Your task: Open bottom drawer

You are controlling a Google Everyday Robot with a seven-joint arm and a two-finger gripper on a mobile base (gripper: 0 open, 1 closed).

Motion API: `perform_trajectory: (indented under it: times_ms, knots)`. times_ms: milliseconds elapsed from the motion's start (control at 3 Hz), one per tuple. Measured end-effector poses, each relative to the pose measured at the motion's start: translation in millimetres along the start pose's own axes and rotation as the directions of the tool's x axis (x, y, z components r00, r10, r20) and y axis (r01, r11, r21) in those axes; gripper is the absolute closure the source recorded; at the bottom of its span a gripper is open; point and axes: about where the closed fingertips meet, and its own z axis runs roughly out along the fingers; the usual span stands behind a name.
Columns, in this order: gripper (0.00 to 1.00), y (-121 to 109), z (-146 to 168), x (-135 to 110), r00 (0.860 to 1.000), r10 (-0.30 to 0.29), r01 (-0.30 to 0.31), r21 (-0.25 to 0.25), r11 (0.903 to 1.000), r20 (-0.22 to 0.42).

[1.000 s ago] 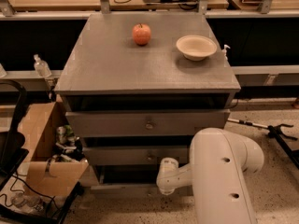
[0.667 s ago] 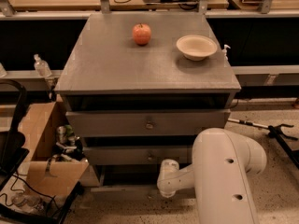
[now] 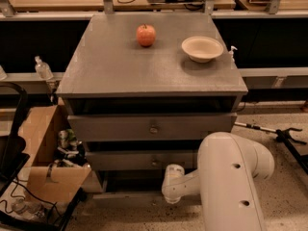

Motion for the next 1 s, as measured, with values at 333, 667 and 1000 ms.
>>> perform_trajectory:
  times_ms: [333, 667, 1000]
  knots:
    - [1.00, 0.0, 0.0, 0.0, 1.000, 0.000, 0.000, 0.000, 1.0000, 0.000]
    - [0.84, -0.2, -1.4, 0.1, 1.000, 0.000, 0.000, 0.000, 1.0000, 0.000]
    - [0.61, -0.2, -1.4, 0.1, 1.000, 0.000, 0.000, 0.000, 1.0000, 0.000]
